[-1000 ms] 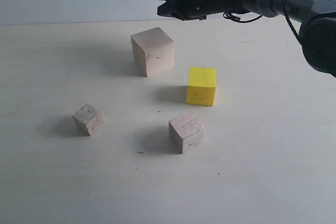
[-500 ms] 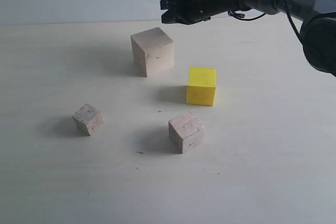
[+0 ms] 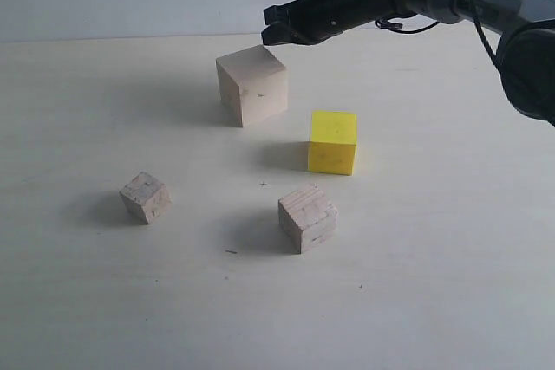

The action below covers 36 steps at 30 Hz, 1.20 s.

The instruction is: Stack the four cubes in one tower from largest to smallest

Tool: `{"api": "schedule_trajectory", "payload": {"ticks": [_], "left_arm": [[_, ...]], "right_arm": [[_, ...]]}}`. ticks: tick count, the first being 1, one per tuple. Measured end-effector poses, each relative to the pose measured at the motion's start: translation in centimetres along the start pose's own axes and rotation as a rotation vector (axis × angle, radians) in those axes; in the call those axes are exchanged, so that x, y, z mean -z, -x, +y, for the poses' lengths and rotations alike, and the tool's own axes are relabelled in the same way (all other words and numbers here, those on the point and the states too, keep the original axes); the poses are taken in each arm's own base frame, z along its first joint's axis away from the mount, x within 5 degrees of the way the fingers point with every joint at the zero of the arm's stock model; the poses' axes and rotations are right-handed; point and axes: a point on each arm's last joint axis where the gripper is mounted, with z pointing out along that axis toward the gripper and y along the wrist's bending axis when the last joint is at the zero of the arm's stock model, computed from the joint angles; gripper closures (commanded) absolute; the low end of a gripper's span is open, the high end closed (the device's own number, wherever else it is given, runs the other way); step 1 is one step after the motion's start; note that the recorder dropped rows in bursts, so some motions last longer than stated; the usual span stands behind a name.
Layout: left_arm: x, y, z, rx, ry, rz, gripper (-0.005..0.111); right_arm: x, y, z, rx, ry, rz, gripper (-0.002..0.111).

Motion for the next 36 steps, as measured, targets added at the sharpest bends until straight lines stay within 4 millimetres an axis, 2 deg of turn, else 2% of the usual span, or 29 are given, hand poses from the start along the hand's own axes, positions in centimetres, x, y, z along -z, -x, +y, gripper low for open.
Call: {"api": "schedule_trajectory", "payload": {"ticks": [9,15,28,36], "left_arm": [[0.0,0.0,0.0,0.000,0.000,0.000,0.107],[0.0,0.0,0.0,0.000,0.000,0.000,0.107],[0.0,0.0,0.0,0.000,0.000,0.000,0.107],[0.0,0.0,0.0,0.000,0.000,0.000,0.107]], "right_arm": [[0.1,-0.5,0.6,0.029,0.055,0.077,0.108],[0.0,-1.0,0.2,-0.032,0.073,0.101,0.108],[0.4,-1.6,0.8,-0.115,0.133,0.203,0.108],[1.4,-1.0,1.6,-0.042,0.119,0.236,0.108]]}}
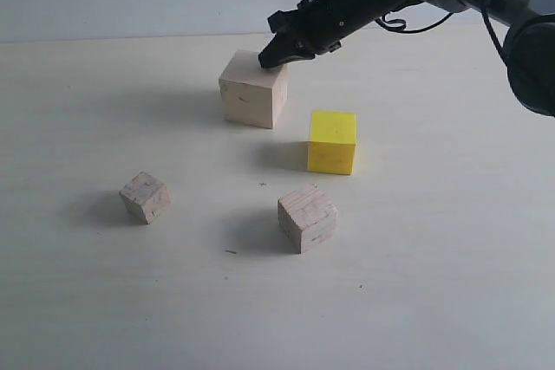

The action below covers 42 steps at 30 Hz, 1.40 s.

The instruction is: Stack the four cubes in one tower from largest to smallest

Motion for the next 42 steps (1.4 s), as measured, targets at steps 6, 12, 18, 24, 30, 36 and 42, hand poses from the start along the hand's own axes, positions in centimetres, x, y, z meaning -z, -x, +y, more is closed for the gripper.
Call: {"api": "schedule_trajectory", "payload": {"ticks": [6,12,18,24,30,36,42], "left_arm": [[0.0,0.0,0.0,0.000,0.000,0.000,0.107],[0.0,0.0,0.0,0.000,0.000,0.000,0.107],[0.0,0.0,0.0,0.000,0.000,0.000,0.107],[0.0,0.0,0.0,0.000,0.000,0.000,0.107],[0.0,0.0,0.0,0.000,0.000,0.000,0.107],[0.0,0.0,0.0,0.000,0.000,0.000,0.107],[0.0,0.0,0.0,0.000,0.000,0.000,0.107]], "right_arm": [[0.4,0.8,-0.8,-0.009,-0.066,-0.096,0.108],[1.6,1.7,-1.6,-0.059,-0.050,-0.215,0.108],[1.6,2.1,-2.6,-0.062,-0.115,-0.285,0.108],[0.1,1.0,-4.3,-0.088,-0.136,-0.271,0.108],[-1.4,-0.1,-5.3,-0.087,-0.090,-0.265,0.108],[-1.8,-0.2,-5.0,-0.015,-0.022,-0.275,0.108],[-2.3,-0.5,-4.1,0.075,0.029,-0.237,0.108]]}}
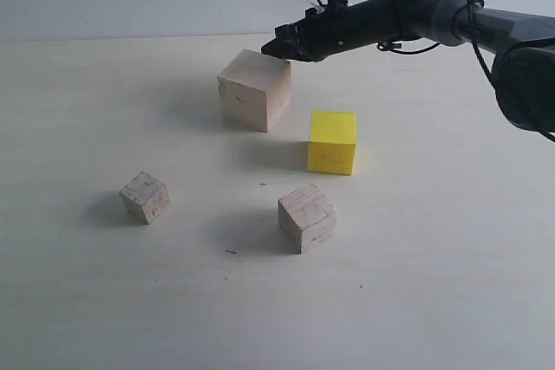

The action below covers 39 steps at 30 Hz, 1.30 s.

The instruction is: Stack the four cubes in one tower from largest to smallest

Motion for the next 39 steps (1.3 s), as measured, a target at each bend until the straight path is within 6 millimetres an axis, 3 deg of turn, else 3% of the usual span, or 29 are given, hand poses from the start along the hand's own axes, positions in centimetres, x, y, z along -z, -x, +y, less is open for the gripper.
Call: {"api": "schedule_trajectory", "payload": {"ticks": [10,15,23,39], "left_arm": [[0.0,0.0,0.0,0.000,0.000,0.000,0.107],[0.0,0.0,0.0,0.000,0.000,0.000,0.107],[0.0,0.0,0.0,0.000,0.000,0.000,0.107],[0.0,0.0,0.0,0.000,0.000,0.000,0.107]], "right_arm": [[-1.0,-1.6,2.4,0.103,0.161,0.166,0.108],[-0.9,-2.3,2.5,0.139,0.168,0.242,0.108],[-1.0,-2.4,2.5,0.169,0.171,0.253,0.108],[-1.5,-1.7,5.0,0.146,0.138,0.324,0.108]]}}
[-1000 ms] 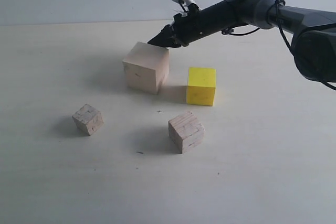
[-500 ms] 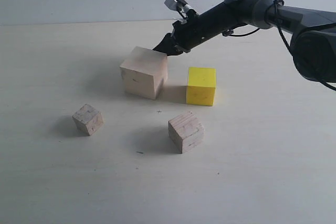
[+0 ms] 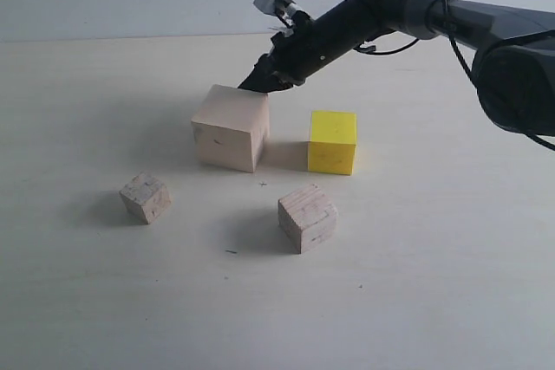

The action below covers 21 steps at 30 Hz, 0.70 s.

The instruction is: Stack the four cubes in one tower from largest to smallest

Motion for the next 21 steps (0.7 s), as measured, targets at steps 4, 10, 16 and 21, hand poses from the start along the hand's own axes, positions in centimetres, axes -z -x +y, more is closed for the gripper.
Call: {"api": "schedule_trajectory", "payload": {"ticks": [4,10,16,21], "left_arm": [[0.0,0.0,0.0,0.000,0.000,0.000,0.107],[0.0,0.0,0.0,0.000,0.000,0.000,0.107],[0.0,0.0,0.0,0.000,0.000,0.000,0.107],[0.0,0.0,0.0,0.000,0.000,0.000,0.107]], "right_arm": [[1.0,0.7,0.7,-0.005,-0.039,0.029,0.108],[2.5,2.1,2.1,0.011,-0.057,0.009,0.108],[3.7,4.2,4.3,0.018,0.007,-0.099,0.108],[2.8,4.6,5.5,0.015,0.028,-0.090,0.108]]}}
